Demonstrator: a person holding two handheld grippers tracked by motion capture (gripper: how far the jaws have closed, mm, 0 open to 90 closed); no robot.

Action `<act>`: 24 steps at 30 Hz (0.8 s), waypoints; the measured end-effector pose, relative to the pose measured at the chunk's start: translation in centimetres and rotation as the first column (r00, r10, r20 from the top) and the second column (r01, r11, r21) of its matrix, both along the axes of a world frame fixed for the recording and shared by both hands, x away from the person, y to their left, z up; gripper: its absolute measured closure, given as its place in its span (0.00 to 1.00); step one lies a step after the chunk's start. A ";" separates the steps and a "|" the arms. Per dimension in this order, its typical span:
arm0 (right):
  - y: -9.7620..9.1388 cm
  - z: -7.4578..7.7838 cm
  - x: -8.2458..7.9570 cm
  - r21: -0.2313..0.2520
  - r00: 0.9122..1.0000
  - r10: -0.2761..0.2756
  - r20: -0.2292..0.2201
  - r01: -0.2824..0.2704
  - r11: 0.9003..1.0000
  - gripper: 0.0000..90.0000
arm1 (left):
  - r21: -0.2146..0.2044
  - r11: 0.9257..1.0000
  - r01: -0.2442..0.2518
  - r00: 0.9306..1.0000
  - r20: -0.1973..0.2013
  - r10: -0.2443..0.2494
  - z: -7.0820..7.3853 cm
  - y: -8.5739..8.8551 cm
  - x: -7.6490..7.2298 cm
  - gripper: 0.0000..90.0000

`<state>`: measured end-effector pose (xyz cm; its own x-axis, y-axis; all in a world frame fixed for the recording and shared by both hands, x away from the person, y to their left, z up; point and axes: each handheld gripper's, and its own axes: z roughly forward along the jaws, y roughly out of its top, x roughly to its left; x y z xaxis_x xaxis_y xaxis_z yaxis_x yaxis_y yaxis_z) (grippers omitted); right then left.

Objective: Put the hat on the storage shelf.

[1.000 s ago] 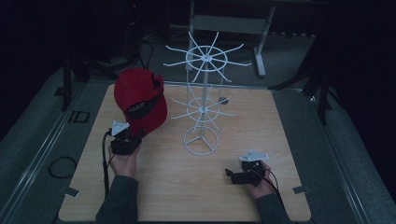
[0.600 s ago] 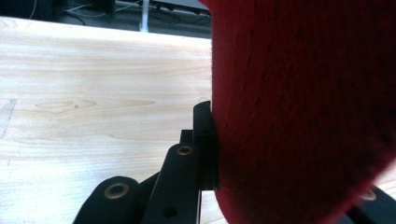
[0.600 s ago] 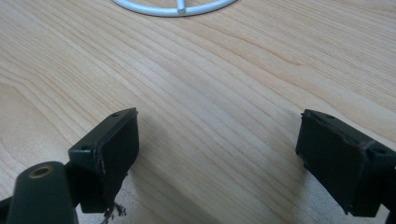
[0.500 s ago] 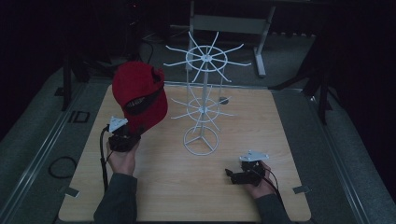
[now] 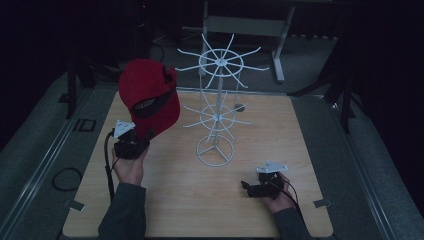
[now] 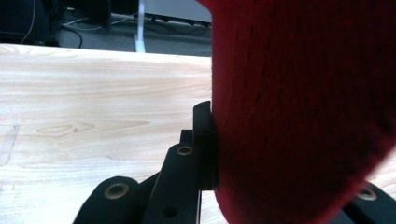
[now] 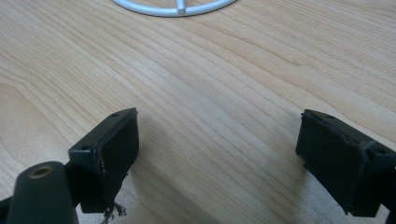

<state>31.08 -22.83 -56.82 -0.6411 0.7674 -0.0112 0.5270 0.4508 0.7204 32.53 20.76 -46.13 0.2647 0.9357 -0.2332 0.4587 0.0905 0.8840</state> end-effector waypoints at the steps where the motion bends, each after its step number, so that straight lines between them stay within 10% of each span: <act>1: 0.0 0.0 0.0 0.000 1.000 0.000 0.000 0.000 1.000 0.15 | -0.001 1.000 0.001 1.000 0.001 -0.001 0.1 0.0 0.0 0.95; 24: 0.0 0.0 0.0 0.000 1.000 0.000 0.000 0.000 1.000 0.15 | -0.003 1.000 0.018 0.999 0.050 -0.018 2.4 -0.3 -0.4 0.95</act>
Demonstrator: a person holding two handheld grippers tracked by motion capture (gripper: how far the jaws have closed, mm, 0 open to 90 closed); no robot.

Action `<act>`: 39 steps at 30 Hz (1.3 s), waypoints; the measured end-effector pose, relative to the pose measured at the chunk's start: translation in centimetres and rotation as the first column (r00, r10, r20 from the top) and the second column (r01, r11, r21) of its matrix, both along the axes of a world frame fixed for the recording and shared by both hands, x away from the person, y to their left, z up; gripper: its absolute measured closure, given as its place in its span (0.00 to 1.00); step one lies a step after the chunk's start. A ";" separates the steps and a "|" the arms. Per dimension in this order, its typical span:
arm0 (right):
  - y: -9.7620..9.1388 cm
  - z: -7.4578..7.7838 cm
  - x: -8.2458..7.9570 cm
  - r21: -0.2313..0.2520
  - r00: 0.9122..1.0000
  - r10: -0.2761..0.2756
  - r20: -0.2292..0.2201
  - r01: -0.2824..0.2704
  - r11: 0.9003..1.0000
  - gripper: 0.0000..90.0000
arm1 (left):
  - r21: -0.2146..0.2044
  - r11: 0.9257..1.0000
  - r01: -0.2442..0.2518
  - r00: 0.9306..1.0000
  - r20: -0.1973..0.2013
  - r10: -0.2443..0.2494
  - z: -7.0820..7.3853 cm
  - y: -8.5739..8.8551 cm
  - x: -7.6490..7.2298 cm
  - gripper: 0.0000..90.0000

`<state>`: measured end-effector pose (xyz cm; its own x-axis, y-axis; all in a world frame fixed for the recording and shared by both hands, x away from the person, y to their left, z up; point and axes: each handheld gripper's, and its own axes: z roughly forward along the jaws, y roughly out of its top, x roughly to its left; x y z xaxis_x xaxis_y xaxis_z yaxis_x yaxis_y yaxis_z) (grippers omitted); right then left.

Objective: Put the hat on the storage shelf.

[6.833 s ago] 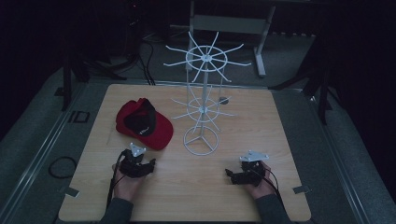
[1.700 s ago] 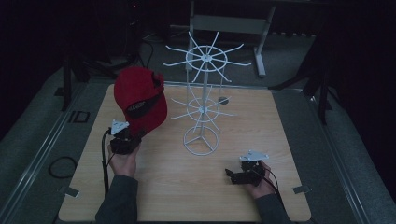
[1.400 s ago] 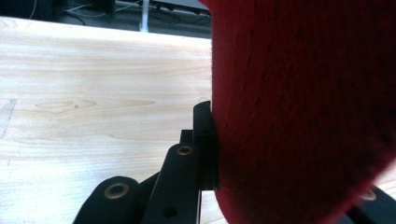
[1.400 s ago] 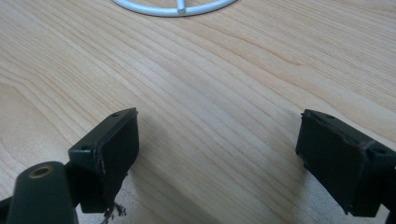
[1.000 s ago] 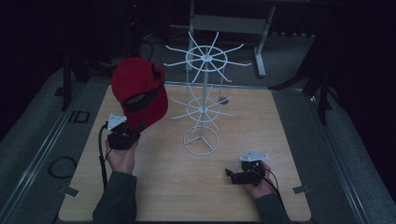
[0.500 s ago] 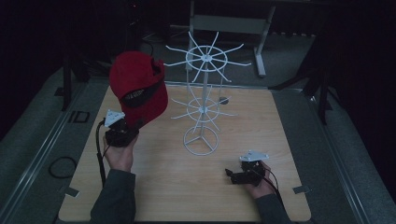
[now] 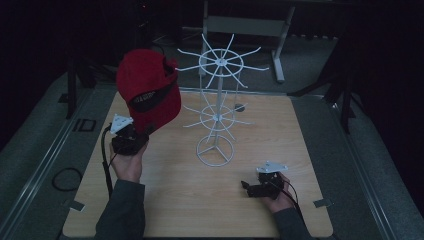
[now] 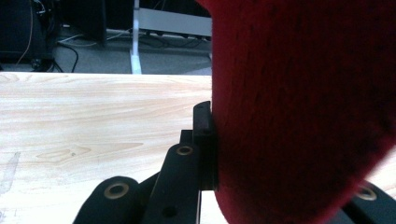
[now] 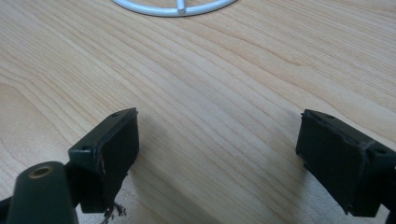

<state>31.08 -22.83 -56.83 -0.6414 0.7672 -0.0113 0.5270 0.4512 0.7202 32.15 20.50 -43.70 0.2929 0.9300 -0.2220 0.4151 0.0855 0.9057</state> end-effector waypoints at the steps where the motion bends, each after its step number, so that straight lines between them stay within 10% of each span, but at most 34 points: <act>1: 0.0 0.0 0.0 0.000 1.000 -0.001 0.000 0.001 1.000 0.15 | 0.000 1.000 0.001 1.000 0.003 -0.001 0.1 0.0 0.0 0.95; 39: 0.0 0.0 0.0 0.001 1.000 -0.001 -0.001 0.001 1.000 0.15 | -0.015 1.000 0.013 0.999 0.050 -0.012 2.5 -0.6 -0.1 0.95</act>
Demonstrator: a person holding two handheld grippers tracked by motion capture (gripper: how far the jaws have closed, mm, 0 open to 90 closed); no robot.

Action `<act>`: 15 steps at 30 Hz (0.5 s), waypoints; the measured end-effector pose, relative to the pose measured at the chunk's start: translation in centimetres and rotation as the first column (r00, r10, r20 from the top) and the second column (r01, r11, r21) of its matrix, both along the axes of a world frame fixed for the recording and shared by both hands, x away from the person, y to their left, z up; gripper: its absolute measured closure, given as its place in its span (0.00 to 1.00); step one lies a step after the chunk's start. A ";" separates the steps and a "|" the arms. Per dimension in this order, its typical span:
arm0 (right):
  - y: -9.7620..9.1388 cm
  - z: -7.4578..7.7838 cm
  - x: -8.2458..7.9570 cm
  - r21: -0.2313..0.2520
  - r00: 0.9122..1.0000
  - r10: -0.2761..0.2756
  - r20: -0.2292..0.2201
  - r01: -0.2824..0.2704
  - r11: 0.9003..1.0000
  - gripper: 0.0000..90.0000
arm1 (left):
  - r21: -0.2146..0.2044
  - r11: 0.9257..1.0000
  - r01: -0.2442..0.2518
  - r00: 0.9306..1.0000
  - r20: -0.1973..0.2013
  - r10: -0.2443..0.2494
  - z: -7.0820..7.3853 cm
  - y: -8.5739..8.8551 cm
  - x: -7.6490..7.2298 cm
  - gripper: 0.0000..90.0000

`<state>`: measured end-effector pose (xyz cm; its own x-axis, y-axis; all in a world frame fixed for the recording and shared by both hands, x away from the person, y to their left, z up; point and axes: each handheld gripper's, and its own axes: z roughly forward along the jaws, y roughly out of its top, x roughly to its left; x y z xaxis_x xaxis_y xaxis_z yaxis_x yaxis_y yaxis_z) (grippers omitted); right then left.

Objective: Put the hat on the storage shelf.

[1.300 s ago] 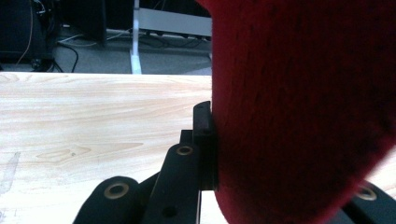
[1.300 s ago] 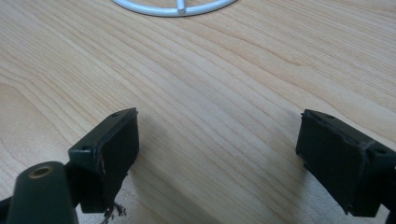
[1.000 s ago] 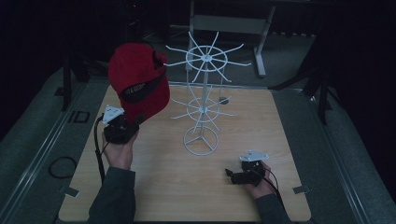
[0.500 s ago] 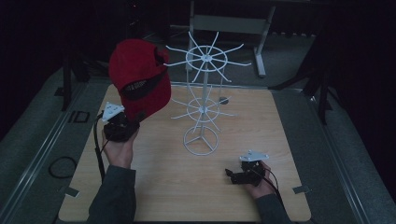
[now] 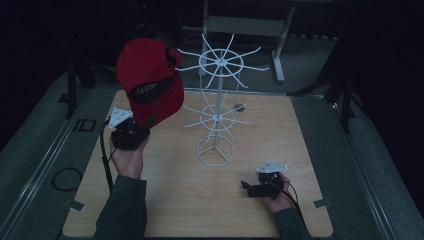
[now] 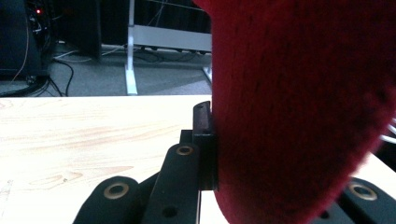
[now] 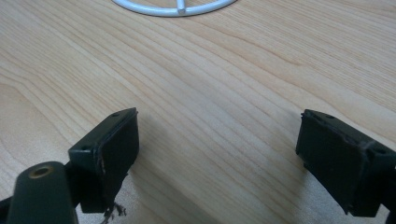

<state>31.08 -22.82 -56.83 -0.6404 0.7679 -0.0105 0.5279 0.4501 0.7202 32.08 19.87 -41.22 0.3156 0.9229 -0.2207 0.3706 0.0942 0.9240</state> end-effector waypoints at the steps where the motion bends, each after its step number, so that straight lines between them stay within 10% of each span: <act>1: 0.0 0.0 0.0 0.000 1.000 0.000 0.000 0.000 1.000 0.15 | 0.002 1.000 0.001 1.000 0.002 -0.001 0.1 0.0 0.0 0.95; 15: 0.0 0.0 0.0 0.000 1.000 0.000 0.000 0.000 1.000 0.15 | -0.006 1.000 0.001 1.000 0.018 -0.001 0.8 -0.1 0.1 0.95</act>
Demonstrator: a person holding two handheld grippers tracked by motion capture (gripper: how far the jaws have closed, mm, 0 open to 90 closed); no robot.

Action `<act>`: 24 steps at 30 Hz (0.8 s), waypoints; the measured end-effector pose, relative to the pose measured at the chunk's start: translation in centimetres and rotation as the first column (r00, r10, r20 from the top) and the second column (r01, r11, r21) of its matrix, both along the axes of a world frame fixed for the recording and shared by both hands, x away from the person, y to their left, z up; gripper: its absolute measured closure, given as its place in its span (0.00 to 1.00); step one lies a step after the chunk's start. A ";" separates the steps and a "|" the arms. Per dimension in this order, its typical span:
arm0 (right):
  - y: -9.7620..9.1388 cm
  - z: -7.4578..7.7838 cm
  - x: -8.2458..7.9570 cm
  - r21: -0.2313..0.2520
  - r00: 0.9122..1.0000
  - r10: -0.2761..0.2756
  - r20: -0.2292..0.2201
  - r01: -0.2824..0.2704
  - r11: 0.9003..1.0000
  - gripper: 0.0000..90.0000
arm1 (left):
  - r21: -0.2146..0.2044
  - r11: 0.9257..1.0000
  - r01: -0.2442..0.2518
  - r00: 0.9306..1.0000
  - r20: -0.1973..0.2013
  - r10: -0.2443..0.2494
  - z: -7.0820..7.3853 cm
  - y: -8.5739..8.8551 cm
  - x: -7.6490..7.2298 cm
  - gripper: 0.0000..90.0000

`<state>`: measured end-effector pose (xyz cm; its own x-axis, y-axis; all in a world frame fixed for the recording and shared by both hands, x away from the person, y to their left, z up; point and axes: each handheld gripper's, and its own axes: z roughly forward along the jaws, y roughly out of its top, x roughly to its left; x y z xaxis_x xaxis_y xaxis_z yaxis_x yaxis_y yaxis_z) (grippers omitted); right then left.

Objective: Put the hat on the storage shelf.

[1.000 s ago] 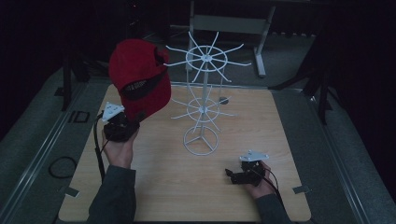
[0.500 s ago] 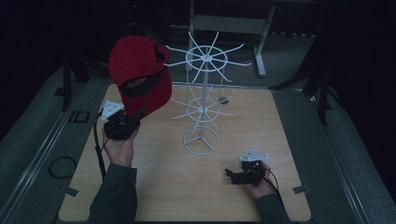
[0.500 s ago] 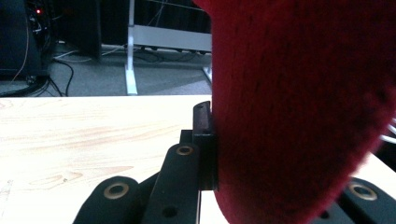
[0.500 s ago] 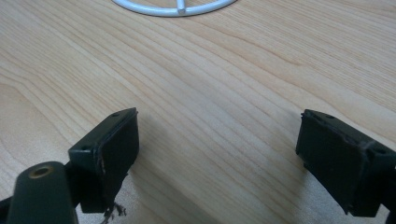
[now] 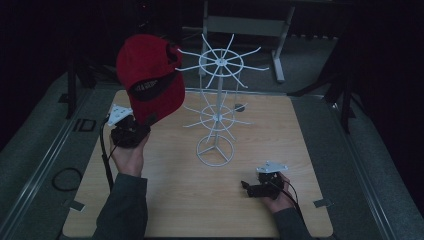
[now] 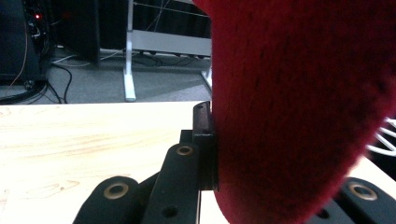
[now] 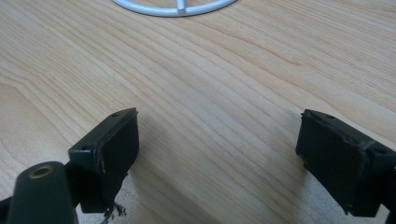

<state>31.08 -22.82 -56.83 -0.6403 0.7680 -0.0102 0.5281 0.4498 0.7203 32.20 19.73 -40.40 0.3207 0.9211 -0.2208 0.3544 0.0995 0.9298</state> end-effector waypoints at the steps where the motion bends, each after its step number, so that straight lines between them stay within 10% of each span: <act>1: 0.0 0.0 0.0 0.000 1.000 0.000 0.000 0.000 1.000 0.15 | 0.000 1.000 0.000 1.000 0.000 0.000 0.1 0.0 0.0 0.95; 24: 0.0 0.0 0.0 0.000 1.000 -0.001 -0.001 0.001 1.000 0.15 | -0.007 1.000 -0.005 1.000 0.030 0.005 1.4 -0.1 0.1 0.95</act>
<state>31.07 -22.82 -56.82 -0.6398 0.7685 -0.0096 0.5289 0.4493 0.7200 32.26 19.63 -38.98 0.3222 0.9212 -0.2180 0.3262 0.1081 0.9391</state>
